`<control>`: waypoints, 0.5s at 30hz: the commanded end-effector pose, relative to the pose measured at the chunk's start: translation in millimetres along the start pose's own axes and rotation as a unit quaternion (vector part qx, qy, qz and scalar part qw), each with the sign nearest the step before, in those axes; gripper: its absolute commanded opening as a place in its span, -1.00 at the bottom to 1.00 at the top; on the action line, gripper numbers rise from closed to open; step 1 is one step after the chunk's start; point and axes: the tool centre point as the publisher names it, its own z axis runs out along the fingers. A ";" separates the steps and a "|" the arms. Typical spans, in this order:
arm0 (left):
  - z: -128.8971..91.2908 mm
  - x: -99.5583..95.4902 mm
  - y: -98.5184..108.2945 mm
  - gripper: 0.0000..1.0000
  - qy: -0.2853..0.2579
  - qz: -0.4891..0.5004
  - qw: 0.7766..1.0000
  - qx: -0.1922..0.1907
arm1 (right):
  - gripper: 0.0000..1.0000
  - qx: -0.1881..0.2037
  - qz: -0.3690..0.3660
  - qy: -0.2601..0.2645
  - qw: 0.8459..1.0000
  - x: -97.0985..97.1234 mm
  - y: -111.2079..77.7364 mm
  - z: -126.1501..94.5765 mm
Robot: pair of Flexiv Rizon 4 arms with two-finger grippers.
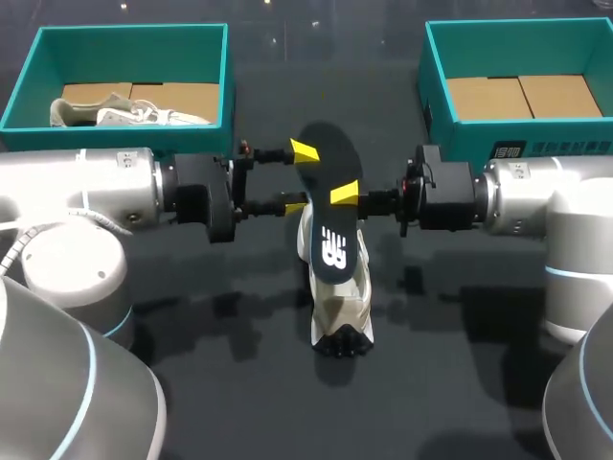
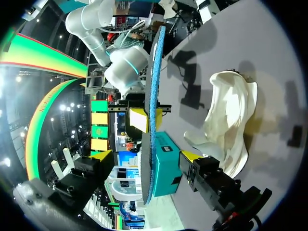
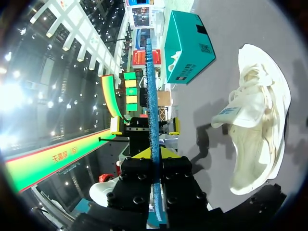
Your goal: Take the shoe out of the shoebox, open the shoe tongue, remove and reinsert the insole, then place the shoe into the shoebox
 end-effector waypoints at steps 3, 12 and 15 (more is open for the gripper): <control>8.2 0.0 0.1 0.61 0.011 -0.003 1.000 0.009 | -1.00 0.006 0.004 -0.013 1.000 -1.1 0.7 -0.3; 16.9 -0.1 -4.6 -0.04 0.007 0.010 1.000 0.010 | -1.00 0.018 0.000 -0.008 1.000 -4.1 4.7 -0.7; 20.1 -0.1 -5.3 -0.12 0.005 0.010 1.000 0.010 | -1.00 0.020 0.001 -0.005 1.000 -4.7 5.5 -1.0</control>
